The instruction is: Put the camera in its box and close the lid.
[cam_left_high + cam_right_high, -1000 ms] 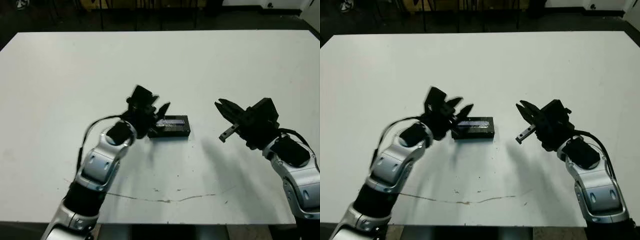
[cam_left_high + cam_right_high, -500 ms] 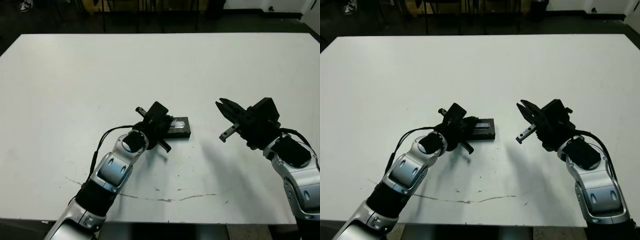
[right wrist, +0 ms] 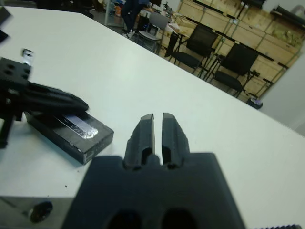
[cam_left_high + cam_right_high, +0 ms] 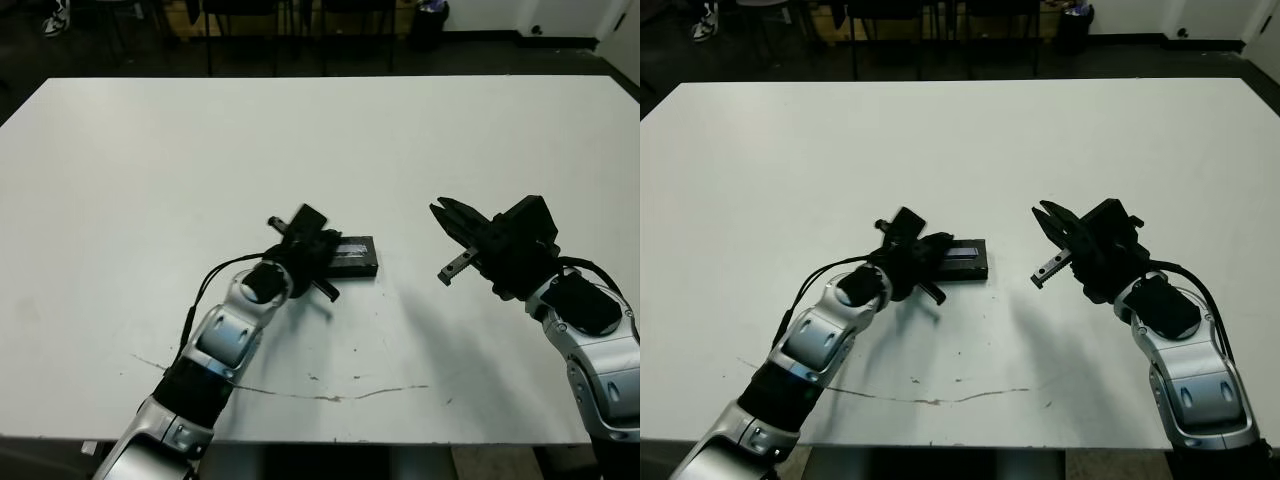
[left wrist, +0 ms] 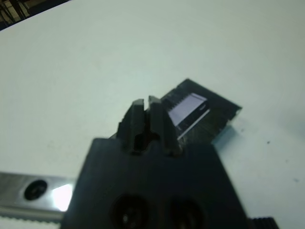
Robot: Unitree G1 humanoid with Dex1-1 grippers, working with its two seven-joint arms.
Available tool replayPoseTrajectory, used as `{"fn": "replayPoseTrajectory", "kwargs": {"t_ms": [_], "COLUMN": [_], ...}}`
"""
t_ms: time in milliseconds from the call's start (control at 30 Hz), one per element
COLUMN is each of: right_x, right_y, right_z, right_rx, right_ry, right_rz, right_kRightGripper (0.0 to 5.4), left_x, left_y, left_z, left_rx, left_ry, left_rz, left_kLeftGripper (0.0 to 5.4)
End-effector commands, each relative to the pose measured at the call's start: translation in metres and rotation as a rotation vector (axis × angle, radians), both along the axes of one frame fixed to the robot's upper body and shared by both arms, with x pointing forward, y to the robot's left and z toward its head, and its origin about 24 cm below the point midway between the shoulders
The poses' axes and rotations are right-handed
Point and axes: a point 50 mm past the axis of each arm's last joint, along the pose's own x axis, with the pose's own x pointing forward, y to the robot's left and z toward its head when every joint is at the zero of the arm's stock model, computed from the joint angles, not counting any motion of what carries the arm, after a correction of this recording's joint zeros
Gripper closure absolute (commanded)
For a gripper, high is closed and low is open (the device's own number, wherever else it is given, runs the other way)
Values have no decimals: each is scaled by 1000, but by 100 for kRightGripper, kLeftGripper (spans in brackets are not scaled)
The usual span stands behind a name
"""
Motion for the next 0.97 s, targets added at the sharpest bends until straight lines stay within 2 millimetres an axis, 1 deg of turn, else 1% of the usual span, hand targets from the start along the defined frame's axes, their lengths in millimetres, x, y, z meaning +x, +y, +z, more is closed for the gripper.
{"fn": "replayPoseTrajectory", "kwargs": {"t_ms": [33,167,300,400,500,600,967], "right_x": [-3,-6,-8,-9,-9,-9,-10], "right_y": [-3,-4,-4,-4,-4,-4,-1], "right_z": [-6,-6,-9,-12,-15,-17,-16], "right_rx": [61,136,171,197,195,197,205], "right_ry": [31,24,13,10,-2,-7,-24], "right_rz": [-44,-75,-115,-144,-173,-189,-218], "right_kRightGripper": [540,540,540,540,540,540,540], "left_x": [-27,-39,-45,-47,-49,-50,-47], "left_y": [46,73,99,111,120,122,109], "left_z": [-23,6,36,50,61,65,50], "left_rx": [12,-100,-200,-288,-325,-341,-376], "left_ry": [60,-87,-273,-366,-430,-455,-407], "left_rz": [106,179,269,343,400,435,470], "left_kLeftGripper": [538,538,538,538,538,538,538]}}
